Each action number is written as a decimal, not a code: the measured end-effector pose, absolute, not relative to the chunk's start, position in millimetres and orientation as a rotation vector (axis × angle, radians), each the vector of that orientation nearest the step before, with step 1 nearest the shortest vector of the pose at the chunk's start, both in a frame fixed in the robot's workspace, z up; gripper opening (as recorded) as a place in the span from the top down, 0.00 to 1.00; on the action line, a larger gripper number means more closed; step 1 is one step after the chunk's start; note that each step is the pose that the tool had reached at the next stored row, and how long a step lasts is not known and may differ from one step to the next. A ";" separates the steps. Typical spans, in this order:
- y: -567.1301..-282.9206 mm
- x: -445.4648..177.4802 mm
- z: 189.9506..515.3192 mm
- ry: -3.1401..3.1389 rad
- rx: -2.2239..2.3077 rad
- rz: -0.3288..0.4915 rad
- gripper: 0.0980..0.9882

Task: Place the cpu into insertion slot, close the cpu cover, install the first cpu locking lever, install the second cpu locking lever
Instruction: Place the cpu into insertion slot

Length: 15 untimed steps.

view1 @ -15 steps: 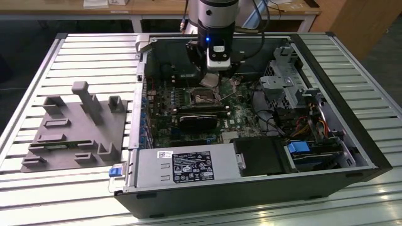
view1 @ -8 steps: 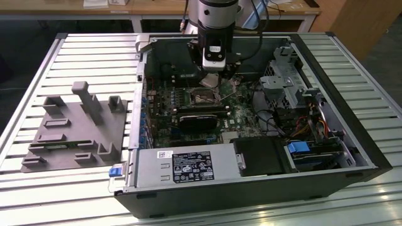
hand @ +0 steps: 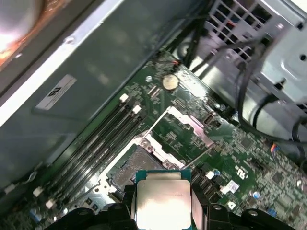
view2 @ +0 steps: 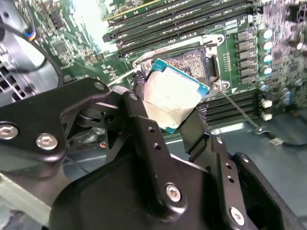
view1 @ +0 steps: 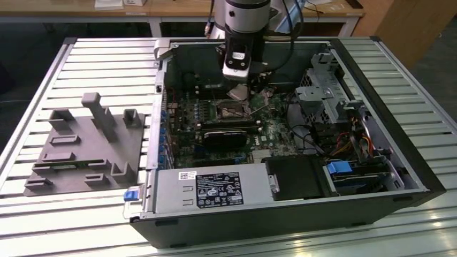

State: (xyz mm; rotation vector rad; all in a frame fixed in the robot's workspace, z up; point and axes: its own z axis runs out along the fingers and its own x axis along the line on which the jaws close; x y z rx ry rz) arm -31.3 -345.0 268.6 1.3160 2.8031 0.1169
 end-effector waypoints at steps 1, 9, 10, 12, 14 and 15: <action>-345.0 -31.3 268.4 2.790 1.342 0.116 0.50; -345.0 -31.3 266.4 2.680 1.539 0.111 0.50; -345.0 -31.3 266.1 2.666 1.563 0.110 0.50; -345.0 -31.3 265.6 2.636 1.610 0.109 0.50; -345.0 -31.3 265.1 2.606 1.656 0.107 0.50; -345.0 -31.3 264.8 2.589 1.681 0.107 0.50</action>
